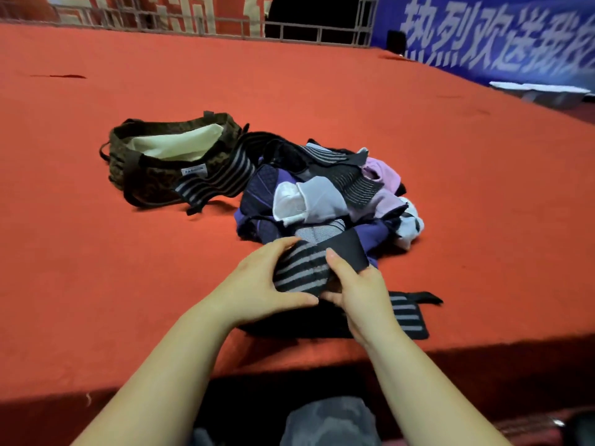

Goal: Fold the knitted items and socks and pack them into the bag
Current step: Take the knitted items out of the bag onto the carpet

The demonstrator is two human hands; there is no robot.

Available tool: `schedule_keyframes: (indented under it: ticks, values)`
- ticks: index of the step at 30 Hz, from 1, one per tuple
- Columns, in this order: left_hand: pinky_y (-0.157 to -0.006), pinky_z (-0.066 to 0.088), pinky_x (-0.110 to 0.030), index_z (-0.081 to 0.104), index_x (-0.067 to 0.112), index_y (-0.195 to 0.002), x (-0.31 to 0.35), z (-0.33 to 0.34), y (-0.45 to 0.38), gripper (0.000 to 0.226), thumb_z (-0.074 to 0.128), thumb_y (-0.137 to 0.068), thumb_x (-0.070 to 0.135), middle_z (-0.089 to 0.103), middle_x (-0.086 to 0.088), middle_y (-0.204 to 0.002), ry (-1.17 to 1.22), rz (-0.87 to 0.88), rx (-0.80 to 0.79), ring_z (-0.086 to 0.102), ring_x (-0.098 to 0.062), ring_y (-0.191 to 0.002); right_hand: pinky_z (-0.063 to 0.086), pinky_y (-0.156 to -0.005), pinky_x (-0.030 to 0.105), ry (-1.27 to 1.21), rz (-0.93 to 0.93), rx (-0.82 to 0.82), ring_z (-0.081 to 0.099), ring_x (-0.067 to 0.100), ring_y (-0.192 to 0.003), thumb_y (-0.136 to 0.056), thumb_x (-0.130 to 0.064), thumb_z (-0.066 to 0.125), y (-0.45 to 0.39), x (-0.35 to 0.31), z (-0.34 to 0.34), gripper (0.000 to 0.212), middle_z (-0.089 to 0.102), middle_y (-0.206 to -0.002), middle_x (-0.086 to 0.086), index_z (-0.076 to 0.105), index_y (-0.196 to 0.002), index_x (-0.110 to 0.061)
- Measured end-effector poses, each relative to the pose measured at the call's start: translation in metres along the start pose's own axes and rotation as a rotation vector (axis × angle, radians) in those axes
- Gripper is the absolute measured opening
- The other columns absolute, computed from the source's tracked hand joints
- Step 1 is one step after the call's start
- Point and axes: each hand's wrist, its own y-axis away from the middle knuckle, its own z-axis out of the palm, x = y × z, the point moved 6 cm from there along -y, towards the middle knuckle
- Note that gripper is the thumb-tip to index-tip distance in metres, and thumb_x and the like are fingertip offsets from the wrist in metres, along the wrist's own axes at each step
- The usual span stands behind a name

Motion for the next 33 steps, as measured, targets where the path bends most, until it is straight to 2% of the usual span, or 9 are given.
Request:
schedule_keyframes:
  ticks: [3, 7, 9, 12, 15, 19, 24, 29, 33]
  values:
    - [-0.109, 0.031, -0.031, 0.034, 0.028, -0.143, 0.014, 0.015, -0.011, 0.099, 0.053, -0.056, 0.072, 0.046, 0.01, -0.136, -0.217, 0.099, 0.008, 0.042, -0.009, -0.126, 0.054, -0.054, 0.026, 0.111, -0.033, 0.12, 0.069, 0.015, -0.071, -0.09, -0.013, 0.06, -0.001, -0.001, -0.037, 0.009, 0.072, -0.08, 0.002, 0.067, -0.086, -0.016]
    - [-0.11, 0.022, -0.03, 0.021, 0.028, -0.149, 0.035, 0.053, -0.02, 0.109, 0.042, -0.053, 0.075, 0.039, 0.005, -0.139, -0.441, 0.195, -0.118, 0.034, -0.015, -0.127, 0.052, -0.049, 0.021, 0.326, -0.051, 0.236, 0.062, 0.01, -0.065, -0.089, -0.013, 0.063, -0.004, -0.001, -0.092, 0.002, 0.066, -0.077, 0.0, 0.064, -0.09, -0.014]
    - [-0.109, 0.023, -0.032, 0.023, 0.026, -0.149, 0.041, 0.071, -0.024, 0.107, 0.038, -0.053, 0.071, 0.039, 0.002, -0.139, -0.516, 0.233, -0.151, 0.037, -0.019, -0.125, 0.051, -0.047, 0.019, 0.425, -0.014, 0.258, 0.06, 0.008, -0.061, -0.092, -0.014, 0.058, -0.006, 0.003, -0.116, 0.007, 0.064, -0.076, 0.001, 0.065, -0.091, -0.011]
    - [-0.107, 0.025, -0.032, 0.03, 0.025, -0.146, 0.042, 0.089, -0.032, 0.103, 0.032, -0.052, 0.066, 0.042, 0.002, -0.137, -0.568, 0.246, -0.205, 0.041, -0.02, -0.122, 0.049, -0.044, 0.02, 0.639, 0.034, 0.255, 0.059, 0.007, -0.049, -0.091, -0.013, 0.058, -0.008, 0.01, -0.143, 0.013, 0.064, -0.068, 0.005, 0.065, -0.08, -0.013]
    - [-0.108, 0.022, -0.032, 0.031, 0.028, -0.145, 0.037, 0.101, -0.034, 0.105, 0.034, -0.051, 0.075, 0.04, 0.005, -0.138, -0.61, 0.21, -0.29, 0.038, -0.017, -0.125, 0.043, -0.041, 0.019, 0.762, 0.066, 0.274, 0.054, 0.001, -0.037, -0.086, -0.014, 0.066, -0.006, 0.016, -0.162, 0.018, 0.06, -0.053, 0.0, 0.061, -0.068, -0.015]
    - [-0.107, 0.017, -0.029, 0.03, 0.03, -0.146, 0.031, 0.108, -0.034, 0.104, 0.047, -0.054, 0.075, 0.038, 0.007, -0.139, -0.636, 0.168, -0.339, 0.035, -0.015, -0.127, 0.039, -0.043, 0.018, 0.848, 0.112, 0.28, 0.055, 0.001, -0.035, -0.084, -0.016, 0.068, -0.007, 0.022, -0.171, 0.024, 0.057, -0.046, -0.005, 0.056, -0.063, -0.017]
    - [-0.106, 0.016, -0.027, 0.029, 0.029, -0.147, 0.028, 0.105, -0.037, 0.113, 0.032, -0.047, 0.082, 0.04, 0.009, -0.137, -0.695, 0.146, -0.294, 0.035, -0.013, -0.125, 0.05, -0.066, 0.033, 0.932, 0.11, 0.318, 0.065, 0.03, -0.067, -0.079, -0.022, 0.072, -0.009, 0.022, -0.173, 0.018, 0.058, -0.056, 0.001, 0.062, -0.069, -0.012]
    - [-0.107, 0.017, -0.028, 0.03, 0.027, -0.147, 0.024, 0.101, -0.037, 0.117, 0.02, -0.044, 0.082, 0.04, 0.008, -0.139, -0.721, 0.127, -0.261, 0.036, -0.013, -0.127, 0.038, -0.061, 0.029, 1.018, 0.121, 0.364, 0.052, 0.023, -0.067, -0.076, -0.029, 0.076, -0.009, 0.02, -0.174, 0.034, 0.053, -0.062, -0.005, 0.046, -0.062, -0.02]
    - [-0.109, 0.014, -0.029, 0.029, 0.027, -0.147, 0.018, 0.103, -0.035, 0.114, 0.015, -0.048, 0.082, 0.038, 0.008, -0.141, -0.722, 0.12, -0.283, 0.032, -0.013, -0.13, 0.043, -0.072, 0.031, 1.113, 0.184, 0.365, 0.061, 0.027, -0.09, -0.074, -0.039, 0.076, -0.005, 0.015, -0.172, 0.032, 0.066, -0.091, 0.005, 0.056, -0.083, -0.017]
